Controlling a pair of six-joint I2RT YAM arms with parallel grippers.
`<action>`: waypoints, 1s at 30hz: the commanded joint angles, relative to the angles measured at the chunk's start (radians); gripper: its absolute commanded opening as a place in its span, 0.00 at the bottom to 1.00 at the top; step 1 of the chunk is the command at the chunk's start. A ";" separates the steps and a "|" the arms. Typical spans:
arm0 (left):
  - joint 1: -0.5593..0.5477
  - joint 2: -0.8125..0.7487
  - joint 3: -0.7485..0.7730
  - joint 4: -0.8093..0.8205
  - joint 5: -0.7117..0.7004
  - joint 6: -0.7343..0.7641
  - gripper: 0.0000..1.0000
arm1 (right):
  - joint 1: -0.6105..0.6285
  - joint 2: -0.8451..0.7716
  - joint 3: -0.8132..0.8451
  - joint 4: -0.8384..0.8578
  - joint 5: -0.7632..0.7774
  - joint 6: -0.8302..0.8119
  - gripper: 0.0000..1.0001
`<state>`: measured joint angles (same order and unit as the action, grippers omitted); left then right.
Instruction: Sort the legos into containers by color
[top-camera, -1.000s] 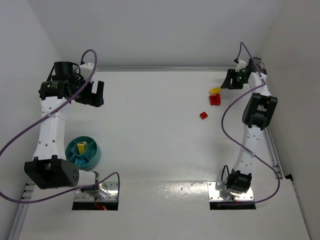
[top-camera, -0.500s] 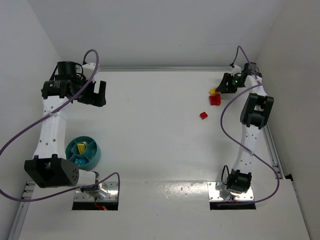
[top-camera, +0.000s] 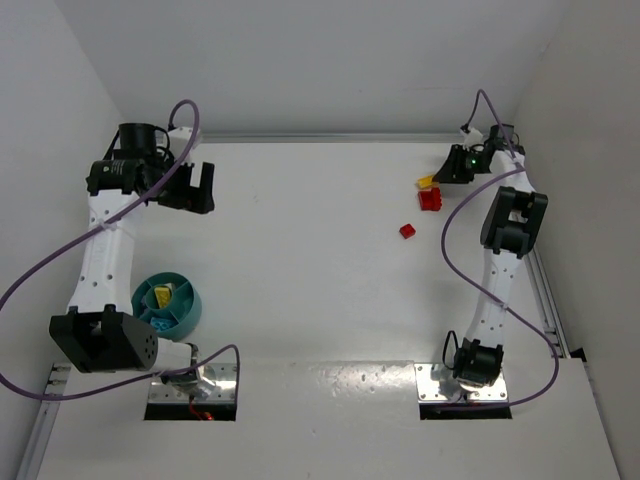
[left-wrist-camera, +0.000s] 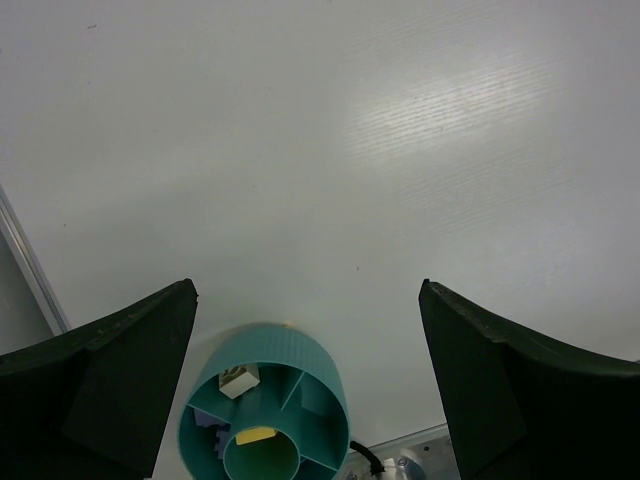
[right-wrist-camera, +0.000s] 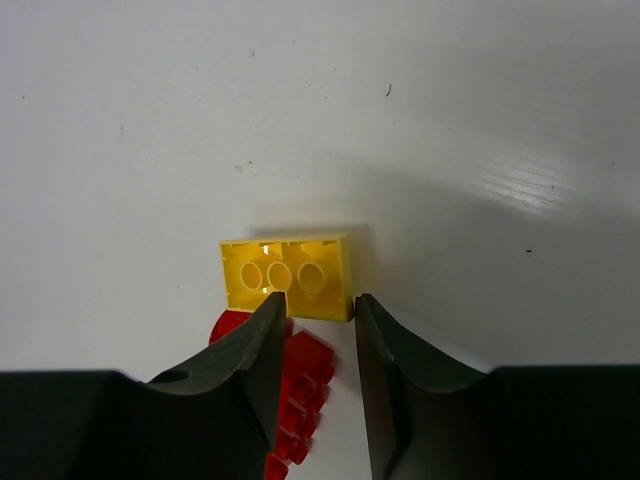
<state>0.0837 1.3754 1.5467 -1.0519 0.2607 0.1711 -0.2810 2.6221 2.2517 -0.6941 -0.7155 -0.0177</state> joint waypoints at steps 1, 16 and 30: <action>-0.010 -0.002 -0.010 0.015 -0.003 -0.018 1.00 | -0.004 0.007 0.046 0.030 -0.045 0.001 0.31; -0.010 -0.051 -0.085 0.065 -0.003 -0.018 1.00 | 0.005 -0.086 -0.055 -0.030 -0.153 -0.070 0.00; -0.010 -0.265 -0.345 0.268 0.454 -0.082 1.00 | 0.163 -0.387 -0.421 -0.004 -0.424 0.068 0.00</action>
<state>0.0834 1.1450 1.2327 -0.8940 0.5594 0.1394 -0.1780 2.3325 1.8915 -0.7425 -1.0073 -0.0074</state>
